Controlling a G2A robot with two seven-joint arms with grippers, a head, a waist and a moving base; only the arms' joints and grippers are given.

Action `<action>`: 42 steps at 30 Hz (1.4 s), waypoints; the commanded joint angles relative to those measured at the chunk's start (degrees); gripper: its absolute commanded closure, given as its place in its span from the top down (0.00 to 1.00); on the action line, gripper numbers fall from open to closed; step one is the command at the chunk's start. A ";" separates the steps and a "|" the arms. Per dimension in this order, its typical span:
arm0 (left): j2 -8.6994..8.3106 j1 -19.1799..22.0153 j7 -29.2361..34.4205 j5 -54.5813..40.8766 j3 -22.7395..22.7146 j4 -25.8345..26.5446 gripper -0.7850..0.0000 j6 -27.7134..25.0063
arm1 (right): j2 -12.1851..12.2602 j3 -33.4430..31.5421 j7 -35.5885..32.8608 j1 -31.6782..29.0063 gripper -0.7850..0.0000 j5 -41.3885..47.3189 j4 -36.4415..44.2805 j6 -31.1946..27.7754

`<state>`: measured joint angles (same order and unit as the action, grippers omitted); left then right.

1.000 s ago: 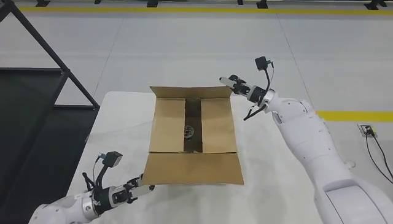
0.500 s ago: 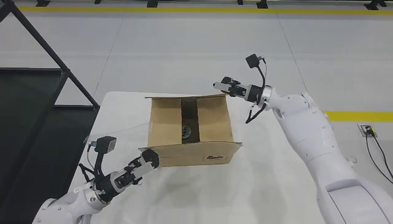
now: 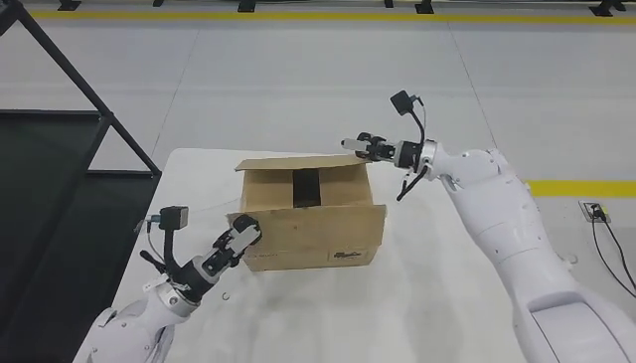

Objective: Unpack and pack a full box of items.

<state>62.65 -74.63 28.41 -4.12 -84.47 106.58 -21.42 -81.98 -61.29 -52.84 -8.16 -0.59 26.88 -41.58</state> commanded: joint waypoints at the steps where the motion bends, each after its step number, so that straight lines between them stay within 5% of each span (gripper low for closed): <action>1: 0.15 0.92 -1.50 1.40 0.80 -0.73 1.00 0.65 | 0.30 -0.31 -1.69 -0.79 1.00 0.82 2.13 3.05; 10: 1.07 6.57 -5.78 7.59 6.11 -4.23 1.00 4.13 | 1.49 -1.26 -9.81 -3.24 1.00 3.65 11.18 20.16; 16: 1.61 9.63 -7.97 11.50 8.65 -6.86 1.00 6.08 | 2.23 -1.73 -14.46 -4.60 1.00 4.87 14.58 26.11; 31: 2.88 14.21 -12.13 18.19 13.19 -11.11 1.00 8.63 | 2.23 -0.24 -17.64 -5.98 1.00 8.03 16.46 28.77; 42: 3.28 14.19 -13.22 16.31 12.35 -10.74 1.00 7.04 | 2.63 -0.16 -17.81 -6.64 1.00 8.91 14.03 27.24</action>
<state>65.96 -60.14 15.43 13.13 -71.47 95.54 -14.06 -79.38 -61.40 -70.58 -14.75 8.16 41.25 -14.06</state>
